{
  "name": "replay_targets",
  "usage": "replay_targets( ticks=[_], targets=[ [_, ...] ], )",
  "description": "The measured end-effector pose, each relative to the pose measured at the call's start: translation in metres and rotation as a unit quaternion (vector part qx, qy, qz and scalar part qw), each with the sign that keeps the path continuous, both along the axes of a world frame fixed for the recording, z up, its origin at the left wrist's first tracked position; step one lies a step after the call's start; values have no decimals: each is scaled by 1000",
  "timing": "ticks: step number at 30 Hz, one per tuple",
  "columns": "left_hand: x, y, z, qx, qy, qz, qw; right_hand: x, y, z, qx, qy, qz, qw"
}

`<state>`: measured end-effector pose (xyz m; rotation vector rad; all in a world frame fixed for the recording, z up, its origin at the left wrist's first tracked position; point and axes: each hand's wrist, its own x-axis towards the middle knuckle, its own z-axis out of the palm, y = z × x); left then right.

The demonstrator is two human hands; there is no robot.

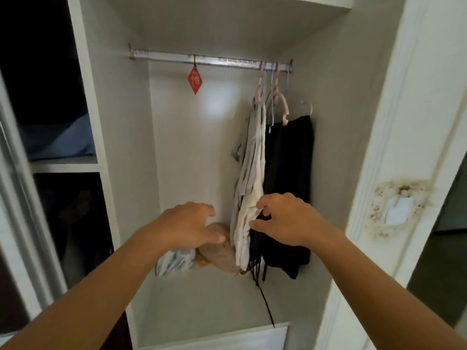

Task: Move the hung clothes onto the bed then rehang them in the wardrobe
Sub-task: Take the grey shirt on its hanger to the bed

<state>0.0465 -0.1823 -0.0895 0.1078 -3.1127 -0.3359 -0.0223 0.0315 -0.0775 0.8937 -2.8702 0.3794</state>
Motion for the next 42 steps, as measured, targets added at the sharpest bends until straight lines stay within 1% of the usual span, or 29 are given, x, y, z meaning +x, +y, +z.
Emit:
replay_targets(
  ticks=[3, 6, 11, 16, 20, 23, 27, 32, 34, 38, 42],
  targets=[
    [-28, -21, 6, -4, 4, -9, 1000, -23, -18, 13, -8, -9, -3, 1000],
    [-58, -34, 15, -11, 23, -12, 1000, -50, -34, 32, -44, 13, -26, 999],
    [-111, -46, 31, 7, 46, -26, 999, -106, -57, 63, -64, 110, -61, 990],
    [-162, -56, 47, -6, 61, -13, 998, -165, -76, 95, -97, 158, -74, 980],
    [-196, -62, 50, -8, 67, -5, 998, -199, -93, 113, -80, 190, -95, 974],
    [-212, -64, 49, -18, 64, -10, 998, -211, -105, 123, -52, 216, -123, 967],
    [-231, -65, 49, -16, 68, -19, 997, -229, -121, 135, 24, 236, -173, 956],
    [-242, -72, 51, -15, 72, -32, 997, -248, -128, 144, 42, 240, -205, 948],
    [-244, -76, 52, -13, 78, -34, 996, -250, -127, 145, 27, 250, -205, 946],
    [-243, -78, 56, -9, 90, -45, 995, -249, -119, 148, -39, 289, -195, 936],
    [-241, -75, 65, -9, 113, -46, 992, -247, -109, 151, -72, 300, -191, 932]
  ],
)
